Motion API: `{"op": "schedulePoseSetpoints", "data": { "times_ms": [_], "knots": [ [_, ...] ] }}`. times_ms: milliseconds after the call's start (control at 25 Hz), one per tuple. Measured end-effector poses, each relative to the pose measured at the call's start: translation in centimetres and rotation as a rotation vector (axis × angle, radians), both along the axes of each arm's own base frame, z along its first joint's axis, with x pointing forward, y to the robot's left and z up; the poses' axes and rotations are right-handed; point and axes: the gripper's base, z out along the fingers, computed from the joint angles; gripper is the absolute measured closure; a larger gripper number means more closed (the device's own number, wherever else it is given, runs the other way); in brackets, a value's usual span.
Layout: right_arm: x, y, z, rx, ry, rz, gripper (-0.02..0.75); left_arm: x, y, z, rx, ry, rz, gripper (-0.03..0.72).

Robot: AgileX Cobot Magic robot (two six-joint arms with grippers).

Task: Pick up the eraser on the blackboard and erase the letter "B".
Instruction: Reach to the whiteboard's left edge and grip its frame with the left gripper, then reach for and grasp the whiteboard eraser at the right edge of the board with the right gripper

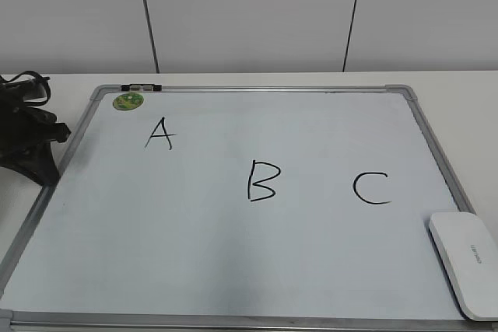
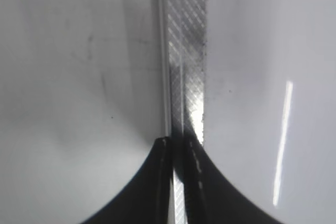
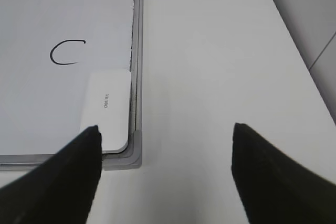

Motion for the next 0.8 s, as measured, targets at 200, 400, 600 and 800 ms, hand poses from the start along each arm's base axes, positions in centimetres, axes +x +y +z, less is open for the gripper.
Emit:
{"op": "schedulePoseSetpoints", "data": {
  "times_ms": [200, 400, 600, 800],
  "knots": [
    [0.0, 0.2, 0.0, 0.015, 0.0, 0.011, 0.147, 0.0, 0.0, 0.0, -0.005, 0.002, 0.005, 0.674],
    [0.6, 0.3, 1.7, 0.03, 0.017, 0.02, 0.147, 0.0, 0.1, 0.0, -0.008, 0.002, 0.011, 0.675],
    [4.0, 0.3, 4.5, 0.033, 0.151, 0.019, 0.147, 0.0, 0.1, 0.0, -0.01, 0.004, 0.012, 0.675],
    [8.4, 0.1, 5.3, 0.025, 0.294, 0.013, 0.147, 0.0, 0.1, 0.0, -0.012, 0.003, 0.013, 0.675]
  ]
}}
